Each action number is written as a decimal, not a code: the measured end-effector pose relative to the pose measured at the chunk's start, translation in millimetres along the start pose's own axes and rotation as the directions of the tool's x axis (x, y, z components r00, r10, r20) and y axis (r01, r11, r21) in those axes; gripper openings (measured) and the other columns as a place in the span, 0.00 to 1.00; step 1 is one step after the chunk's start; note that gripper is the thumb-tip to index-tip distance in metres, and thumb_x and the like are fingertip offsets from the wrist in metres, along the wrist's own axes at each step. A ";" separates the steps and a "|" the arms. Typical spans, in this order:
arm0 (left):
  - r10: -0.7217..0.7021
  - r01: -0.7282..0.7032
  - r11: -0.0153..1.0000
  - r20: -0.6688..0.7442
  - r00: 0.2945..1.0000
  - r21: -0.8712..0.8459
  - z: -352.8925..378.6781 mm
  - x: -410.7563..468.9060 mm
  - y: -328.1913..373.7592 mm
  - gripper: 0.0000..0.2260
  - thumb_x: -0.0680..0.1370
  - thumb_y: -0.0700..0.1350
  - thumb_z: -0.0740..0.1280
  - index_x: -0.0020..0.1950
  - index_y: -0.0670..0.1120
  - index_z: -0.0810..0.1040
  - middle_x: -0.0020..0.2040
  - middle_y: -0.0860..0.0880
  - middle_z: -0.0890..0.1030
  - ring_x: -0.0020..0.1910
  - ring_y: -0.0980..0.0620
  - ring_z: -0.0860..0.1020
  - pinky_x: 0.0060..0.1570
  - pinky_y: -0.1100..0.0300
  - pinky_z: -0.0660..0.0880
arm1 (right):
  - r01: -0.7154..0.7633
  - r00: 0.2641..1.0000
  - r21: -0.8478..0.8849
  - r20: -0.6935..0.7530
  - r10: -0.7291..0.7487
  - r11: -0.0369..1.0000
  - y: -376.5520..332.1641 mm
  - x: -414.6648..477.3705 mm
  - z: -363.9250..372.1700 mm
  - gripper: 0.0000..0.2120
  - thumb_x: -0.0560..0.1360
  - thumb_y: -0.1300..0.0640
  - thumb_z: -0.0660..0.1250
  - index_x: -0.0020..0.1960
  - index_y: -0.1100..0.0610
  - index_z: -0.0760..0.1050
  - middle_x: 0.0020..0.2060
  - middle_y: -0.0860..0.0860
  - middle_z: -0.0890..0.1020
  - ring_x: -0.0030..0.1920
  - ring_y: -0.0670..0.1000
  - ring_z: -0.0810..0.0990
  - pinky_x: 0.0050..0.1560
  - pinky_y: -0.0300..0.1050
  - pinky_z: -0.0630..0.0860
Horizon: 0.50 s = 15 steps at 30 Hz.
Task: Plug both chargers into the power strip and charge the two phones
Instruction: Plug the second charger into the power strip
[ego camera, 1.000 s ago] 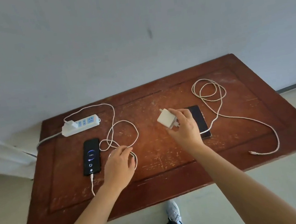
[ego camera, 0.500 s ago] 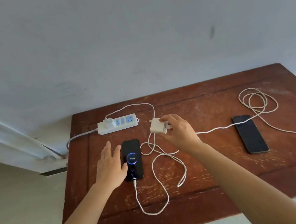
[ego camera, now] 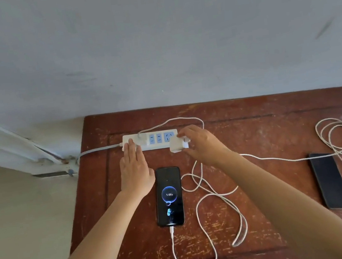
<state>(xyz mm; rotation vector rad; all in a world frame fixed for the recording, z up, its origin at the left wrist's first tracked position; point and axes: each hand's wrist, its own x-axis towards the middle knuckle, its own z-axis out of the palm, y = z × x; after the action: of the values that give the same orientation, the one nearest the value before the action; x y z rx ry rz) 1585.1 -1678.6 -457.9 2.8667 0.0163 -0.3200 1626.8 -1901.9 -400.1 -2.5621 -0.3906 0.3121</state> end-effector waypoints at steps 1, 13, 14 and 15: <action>-0.013 0.013 1.000 0.000 1.000 -0.023 4.2 1.0 2.8 0.34 0.78 0.43 0.67 0.79 0.38 0.55 0.82 0.37 0.50 0.81 0.38 0.48 0.77 0.40 0.58 | 0.016 1.000 -0.007 0.014 -0.016 1.000 3.7 5.9 0.3 0.20 0.74 0.64 0.72 0.65 0.60 0.77 0.64 0.56 0.78 0.59 0.57 0.80 0.53 0.46 0.82; -0.065 0.062 0.995 -0.033 0.997 -0.083 13.7 0.7 5.5 0.32 0.75 0.42 0.70 0.77 0.48 0.64 0.80 0.38 0.60 0.80 0.39 0.55 0.71 0.33 0.65 | 0.136 0.957 -0.144 0.275 -0.093 0.980 5.3 54.3 -22.3 0.23 0.75 0.63 0.70 0.69 0.55 0.76 0.65 0.55 0.77 0.59 0.57 0.80 0.59 0.53 0.79; -0.056 0.054 0.996 -0.028 0.998 -0.075 13.7 0.3 4.3 0.33 0.75 0.42 0.71 0.78 0.49 0.64 0.80 0.38 0.60 0.80 0.38 0.54 0.70 0.33 0.66 | 0.141 0.955 -0.151 0.281 -0.095 0.978 5.5 55.5 -24.0 0.23 0.74 0.63 0.70 0.68 0.55 0.76 0.64 0.55 0.78 0.59 0.56 0.80 0.59 0.53 0.79; -0.044 0.042 0.997 -0.021 0.999 -0.066 13.6 -0.1 2.7 0.33 0.75 0.42 0.71 0.78 0.50 0.63 0.80 0.38 0.59 0.80 0.38 0.54 0.70 0.33 0.66 | 0.141 0.956 -0.153 0.280 -0.094 0.978 6.7 56.0 -25.3 0.23 0.74 0.63 0.71 0.68 0.54 0.77 0.63 0.54 0.78 0.59 0.56 0.80 0.58 0.53 0.79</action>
<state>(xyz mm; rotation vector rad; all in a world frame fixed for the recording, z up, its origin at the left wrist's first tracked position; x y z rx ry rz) 1582.2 -1684.7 -470.1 2.8083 0.0907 -0.2905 1687.8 -1900.4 -390.5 -2.6541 -0.6967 0.6131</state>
